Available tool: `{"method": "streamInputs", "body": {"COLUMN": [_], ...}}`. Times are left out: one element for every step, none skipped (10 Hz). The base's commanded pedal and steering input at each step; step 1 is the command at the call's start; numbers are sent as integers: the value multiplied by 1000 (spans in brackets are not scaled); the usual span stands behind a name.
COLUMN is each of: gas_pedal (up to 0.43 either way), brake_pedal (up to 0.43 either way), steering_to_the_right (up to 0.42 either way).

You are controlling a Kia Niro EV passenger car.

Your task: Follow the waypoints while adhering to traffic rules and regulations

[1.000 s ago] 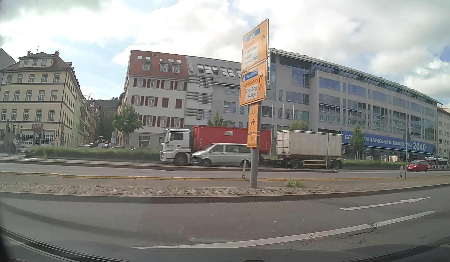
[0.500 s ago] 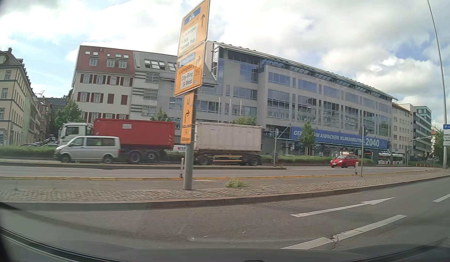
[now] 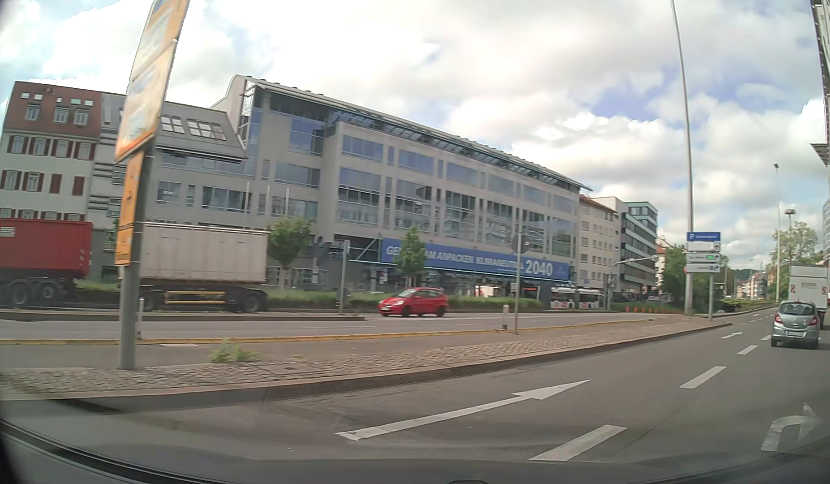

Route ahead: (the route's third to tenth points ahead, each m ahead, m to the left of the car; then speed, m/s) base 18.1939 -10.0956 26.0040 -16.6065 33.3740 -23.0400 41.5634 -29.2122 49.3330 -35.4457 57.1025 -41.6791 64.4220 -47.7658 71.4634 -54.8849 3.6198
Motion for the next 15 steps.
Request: {"method": "streamInputs", "body": {"gas_pedal": [209, 209, 209, 248, 268, 268, 260, 260, 260, 260, 260, 260, 260, 268, 268], "brake_pedal": [0, 0, 0, 0, 0, 0, 0, 0, 0, 0, 0, 0, 0, 0, 0], "steering_to_the_right": [711, 698, 667, 621, 577, 522, 476, 420, 392, 363, 318, 265, 215, 167, 127]}}
